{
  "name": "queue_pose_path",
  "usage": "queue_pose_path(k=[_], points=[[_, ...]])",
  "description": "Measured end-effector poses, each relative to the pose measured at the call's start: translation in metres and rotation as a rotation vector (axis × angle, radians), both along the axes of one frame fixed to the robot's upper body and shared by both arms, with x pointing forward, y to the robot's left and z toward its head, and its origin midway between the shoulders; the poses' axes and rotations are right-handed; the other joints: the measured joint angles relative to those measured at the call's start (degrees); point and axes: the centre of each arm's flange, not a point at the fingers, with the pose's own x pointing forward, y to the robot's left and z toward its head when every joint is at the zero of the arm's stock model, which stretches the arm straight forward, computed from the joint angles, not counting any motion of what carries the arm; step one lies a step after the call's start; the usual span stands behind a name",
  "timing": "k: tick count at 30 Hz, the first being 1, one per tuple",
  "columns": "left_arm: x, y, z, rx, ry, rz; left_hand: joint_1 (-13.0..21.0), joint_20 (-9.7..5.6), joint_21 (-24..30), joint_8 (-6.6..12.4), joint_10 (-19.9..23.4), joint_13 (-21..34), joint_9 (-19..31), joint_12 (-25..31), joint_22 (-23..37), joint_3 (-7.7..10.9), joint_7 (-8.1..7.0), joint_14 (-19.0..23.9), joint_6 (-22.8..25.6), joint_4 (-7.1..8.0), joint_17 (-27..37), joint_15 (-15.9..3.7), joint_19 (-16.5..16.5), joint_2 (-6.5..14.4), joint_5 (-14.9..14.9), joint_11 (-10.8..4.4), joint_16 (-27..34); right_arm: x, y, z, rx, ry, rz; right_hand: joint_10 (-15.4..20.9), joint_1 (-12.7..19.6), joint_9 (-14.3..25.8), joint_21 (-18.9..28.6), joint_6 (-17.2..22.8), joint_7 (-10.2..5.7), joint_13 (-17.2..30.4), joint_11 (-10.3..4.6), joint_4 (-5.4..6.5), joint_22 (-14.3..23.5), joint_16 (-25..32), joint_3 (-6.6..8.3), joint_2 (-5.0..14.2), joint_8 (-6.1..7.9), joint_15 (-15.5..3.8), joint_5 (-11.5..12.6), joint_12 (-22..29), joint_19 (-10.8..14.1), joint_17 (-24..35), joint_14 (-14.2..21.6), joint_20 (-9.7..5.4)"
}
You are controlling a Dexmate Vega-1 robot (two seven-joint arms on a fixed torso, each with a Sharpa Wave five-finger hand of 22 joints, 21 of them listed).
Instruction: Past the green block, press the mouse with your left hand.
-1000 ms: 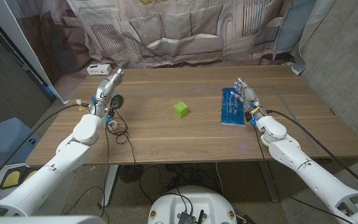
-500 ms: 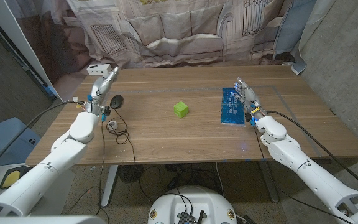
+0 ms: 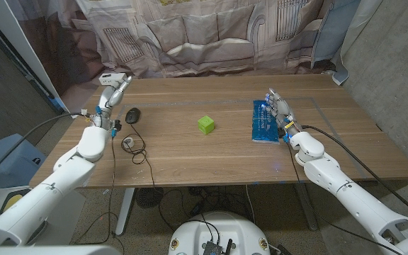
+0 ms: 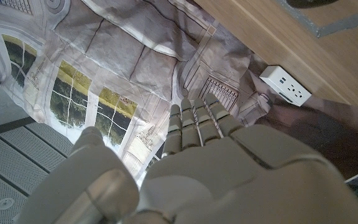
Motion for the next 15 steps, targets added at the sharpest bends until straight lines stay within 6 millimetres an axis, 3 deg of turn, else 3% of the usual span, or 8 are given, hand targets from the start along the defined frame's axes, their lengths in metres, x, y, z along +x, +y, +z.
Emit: queue_pose_path(k=[15], points=[[-0.0083,-0.0005,0.0028,0.125,-0.011,0.211,0.0,0.17,-0.3,0.0,0.3,-0.3,0.0,0.0,0.0,0.0,-0.48,0.3,0.5,0.0,0.0,-0.31,0.2,0.0,0.0,-0.31,0.0,0.0022,0.0028,0.0031,-0.007,-0.003,0.0,0.0,0.0,0.0,-0.2,0.0,0.0,0.0,0.0,-0.24,0.0,0.0,0.25,0.0,0.0,-0.21,0.0,0.0,0.2,0.0,0.2,0.21]])
